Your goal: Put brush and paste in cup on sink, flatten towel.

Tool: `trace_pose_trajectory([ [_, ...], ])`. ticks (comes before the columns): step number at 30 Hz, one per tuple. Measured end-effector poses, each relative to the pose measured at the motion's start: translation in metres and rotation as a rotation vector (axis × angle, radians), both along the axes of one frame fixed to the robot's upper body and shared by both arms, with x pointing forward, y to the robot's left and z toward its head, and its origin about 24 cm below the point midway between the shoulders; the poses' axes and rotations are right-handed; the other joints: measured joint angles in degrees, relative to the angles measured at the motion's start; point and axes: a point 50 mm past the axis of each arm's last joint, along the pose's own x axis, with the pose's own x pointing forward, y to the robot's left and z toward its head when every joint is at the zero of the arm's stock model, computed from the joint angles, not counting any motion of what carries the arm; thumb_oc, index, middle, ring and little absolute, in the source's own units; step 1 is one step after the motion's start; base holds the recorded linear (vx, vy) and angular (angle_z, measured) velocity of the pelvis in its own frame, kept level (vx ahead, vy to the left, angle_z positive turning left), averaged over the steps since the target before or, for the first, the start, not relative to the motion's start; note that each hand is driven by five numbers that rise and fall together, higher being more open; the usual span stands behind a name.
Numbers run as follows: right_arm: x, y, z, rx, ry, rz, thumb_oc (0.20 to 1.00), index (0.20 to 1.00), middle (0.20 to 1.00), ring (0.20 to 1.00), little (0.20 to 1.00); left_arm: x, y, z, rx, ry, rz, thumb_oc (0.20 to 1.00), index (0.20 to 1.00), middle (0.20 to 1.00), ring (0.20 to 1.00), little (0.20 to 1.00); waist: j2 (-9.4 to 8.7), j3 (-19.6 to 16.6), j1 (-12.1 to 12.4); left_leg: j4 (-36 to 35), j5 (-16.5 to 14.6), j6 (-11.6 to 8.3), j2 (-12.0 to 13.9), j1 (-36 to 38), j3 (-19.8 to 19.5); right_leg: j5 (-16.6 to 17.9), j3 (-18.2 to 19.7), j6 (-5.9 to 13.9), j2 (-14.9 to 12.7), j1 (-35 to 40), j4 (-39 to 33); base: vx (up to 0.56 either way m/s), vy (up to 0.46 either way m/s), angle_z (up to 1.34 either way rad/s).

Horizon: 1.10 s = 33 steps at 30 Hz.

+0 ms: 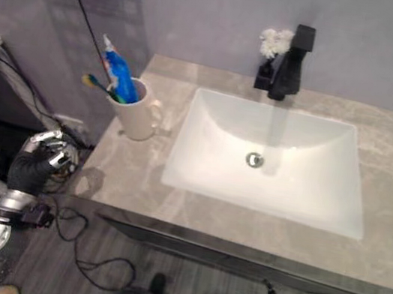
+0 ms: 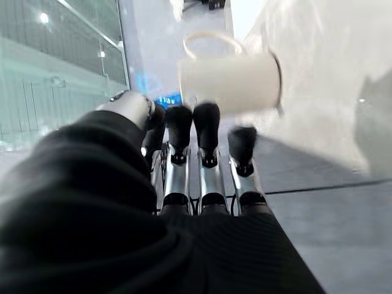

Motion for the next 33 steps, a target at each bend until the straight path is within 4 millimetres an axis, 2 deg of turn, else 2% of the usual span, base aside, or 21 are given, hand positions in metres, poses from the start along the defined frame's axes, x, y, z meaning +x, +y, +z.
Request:
trace_pose_trajectory([
  [1, -0.002, 0.001, -0.001, 0.002, 0.008, -0.004, 1.0, 1.0, 1.0, 1.0, 1.0, 0.0, -0.001, -0.003, -0.023, 0.012, -0.008, 0.2, 0.2, 0.2, 0.2, 0.2, -0.14, 0.1, -0.2, -0.6, 0.0, 0.06, 0.1, 0.0, -0.6, -0.5, 0.4, -0.58, 2.1, -0.1, -3.3, 0.1, -0.079, 0.28],
  [2, -0.005, -0.001, -0.004, -0.001, 0.026, -0.012, 1.0, 1.0, 1.0, 1.0, 1.0, -0.002, -0.002, -0.005, -0.024, 0.027, -0.022, 0.2, 0.2, 0.2, 0.2, 0.2, -0.37, 0.1, -0.2, -1.2, 0.0, 0.05, -0.1, 0.0, -0.7, -0.1, -0.1, -0.39, 3.0, -0.1, -9.0, 0.16, -0.201, 0.31],
  [3, -0.008, -0.005, -0.005, -0.015, 0.051, -0.024, 1.0, 1.0, 1.0, 1.0, 1.0, -0.003, -0.002, -0.009, -0.043, 0.048, -0.037, 0.2, 0.2, 0.2, 0.2, 0.2, -0.12, 0.5, -0.6, -1.2, 0.2, 0.13, -0.4, 0.0, -1.5, 2.5, 0.1, 0.61, 3.3, 0.0, -19.5, 0.11, -0.154, 0.28],
  [4, -0.01, -0.005, -0.006, -0.017, 0.061, -0.027, 1.0, 1.0, 1.0, 1.0, 1.0, -0.004, -0.002, -0.012, -0.05, 0.058, -0.038, 0.2, 0.2, 0.2, 0.2, 0.2, 0.03, 0.6, -0.6, -1.4, 0.2, 0.04, -0.4, 0.3, -1.6, 4.2, 1.0, 1.01, 2.7, -0.8, -21.6, 0.12, -0.21, 0.37],
  [5, -0.017, -0.005, -0.01, -0.016, 0.084, -0.037, 1.0, 1.0, 1.0, 1.0, 1.0, -0.003, -0.003, -0.015, -0.065, 0.069, -0.042, 0.2, 0.2, 0.2, 0.2, 0.2, 0.3, 0.8, -0.8, -1.5, 0.5, -1.24, -0.7, 0.3, -2.9, 5.1, 3.0, 1.93, 2.9, -0.3, -23.2, 0.05, -0.114, 0.69],
  [6, -0.02, -0.001, -0.012, 0.0, 0.095, -0.057, 1.0, 1.0, 1.0, 1.0, 1.0, -0.002, -0.005, -0.018, -0.066, 0.081, -0.052, 0.2, 0.2, 0.2, 0.2, 0.2, 0.3, 0.8, -1.7, -1.5, 0.5, -1.4, -1.1, 0.4, -5.0, 5.6, 4.1, 1.68, 2.3, 0.8, -23.5, 0.05, -0.115, 0.93],
  [7, -0.027, 0.003, -0.016, 0.012, 0.114, -0.077, 1.0, 1.0, 1.0, 1.0, 1.0, -0.002, -0.007, -0.017, -0.06, 0.081, -0.066, 0.2, 0.2, 0.2, 0.2, 0.2, -0.66, 0.3, -1.6, -2.4, 1.0, -1.57, -1.7, 0.8, -6.3, 6.3, 4.2, 1.59, 1.8, 1.5, -23.1, 0.11, -0.155, 1.1],
  [8, -0.037, 0.009, -0.022, 0.026, 0.164, -0.085, 1.0, 1.0, 1.0, 1.0, 1.0, -0.007, -0.006, -0.02, -0.065, 0.094, -0.07, 0.2, 0.2, 0.2, 0.2, 0.2, -2.45, -0.4, -0.7, -3.6, 1.4, -2.92, -1.6, 1.5, -7.4, 10.4, 4.0, 0.5, 2.1, 2.3, -24.5, 0.09, -0.154, 0.75],
  [10, -0.034, 0.005, -0.021, 0.02, 0.159, -0.103, 1.0, 1.0, 1.0, 1.0, 1.0, -0.017, -0.007, -0.032, -0.1, 0.155, -0.073, 0.2, 0.2, 0.2, 0.2, 0.2, -1.0, -0.6, 0.6, -5.2, 2.0, -4.76, 1.2, 1.6, -8.4, 10.7, 1.4, -0.74, 4.5, 3.4, -26.4, 0.07, -0.181, 0.31],
  [11, -0.033, 0.002, -0.02, 0.016, 0.153, -0.112, 1.0, 1.0, 1.0, 1.0, 1.0, -0.019, -0.006, -0.035, -0.101, 0.172, -0.076, 0.2, 0.2, 0.2, 0.2, 0.2, -0.59, -0.7, 0.8, -5.9, 2.2, -5.01, 2.2, 1.6, -8.9, 10.9, 1.0, -1.42, 5.6, 3.7, -27.2, 0.01, -0.182, 0.35],
  [12, -0.037, -0.004, -0.019, -0.001, 0.165, -0.117, 1.0, 1.0, 1.0, 1.0, 1.0, -0.017, -0.008, -0.034, -0.109, 0.174, -0.093, 0.2, 0.2, 0.2, 0.2, 0.2, 0.26, -0.9, 0.9, -6.4, 3.4, -6.68, 3.5, 0.6, -10.0, 11.3, -2.1, -1.97, 6.7, 5.0, -29.3, 0.0, -0.134, 0.69],
  [14, -0.05, -0.01, -0.022, -0.012, 0.212, -0.152, 1.0, 1.0, 1.0, 1.0, 1.0, -0.007, -0.018, -0.029, -0.136, 0.148, -0.147, 0.2, 0.2, 0.2, 0.2, 0.2, 0.98, -1.2, -0.5, -6.6, 4.8, -7.09, 4.4, -0.7, -9.8, 11.3, -6.4, -2.88, 7.1, 6.6, -31.2, 0.03, -0.049, 0.99],
  [15, -0.055, -0.013, -0.023, -0.017, 0.229, -0.17, 1.0, 1.0, 1.0, 1.0, 1.0, -0.003, -0.021, -0.024, -0.139, 0.125, -0.17, 0.2, 0.2, 0.2, 0.2, 0.2, 1.1, -1.2, -0.6, -7.5, 4.9, -7.05, 5.0, -0.8, -8.5, 11.0, -7.3, -3.24, 7.7, 6.6, -31.2, 0.06, -0.015, 0.56],
  [18, -0.056, -0.016, -0.022, -0.023, 0.228, -0.192, 1.0, 1.0, 1.0, 1.0, 1.0, -0.004, -0.021, -0.023, -0.138, 0.126, -0.177, 0.2, 0.2, 0.2, 0.2, 0.2, 1.43, -1.2, -1.0, -8.3, 4.9, -7.16, 5.6, -0.5, -7.3, 11.1, -7.1, -3.29, 7.9, 6.6, -31.9, 0.06, -0.013, -0.03],
  [23, -0.053, -0.013, -0.022, -0.004, 0.211, -0.212, 1.0, 1.0, 1.0, 1.0, 1.0, -0.001, -0.021, -0.018, -0.167, 0.114, -0.19, 0.2, 0.2, 0.2, 0.2, 0.2, 1.82, -1.2, -2.4, -10.5, 5.1, -7.02, 4.6, 0.3, -6.1, 11.7, -5.9, -2.63, 6.8, 6.2, -32.7, 0.05, 0.028, -0.08],
  [27, -0.041, -0.009, -0.02, 0.003, 0.18, -0.179, 1.0, 1.0, 1.0, 1.0, 1.0, 0.0, -0.018, -0.016, -0.172, 0.125, -0.191, 0.2, 0.2, 0.2, 0.2, 0.2, 1.97, -1.3, -3.1, -11.6, 5.5, -6.64, 3.8, 0.2, -4.2, 12.4, -4.0, -1.97, 6.0, 4.9, -33.4, 0.04, 0.039, -0.21],
  [33, -0.035, -0.009, -0.018, 0.002, 0.17, -0.169, 1.0, 1.0, 1.0, 1.0, 1.0, 0.012, -0.018, -0.008, -0.163, 0.098, -0.181, 0.2, 0.2, 0.2, 0.2, 0.2, 2.68, -1.8, -5.0, -13.5, 5.5, -6.43, 3.7, 2.1, -1.1, 13.2, -1.3, -1.85, 6.0, 4.4, -33.9, 0.04, 0.017, -0.23],
])
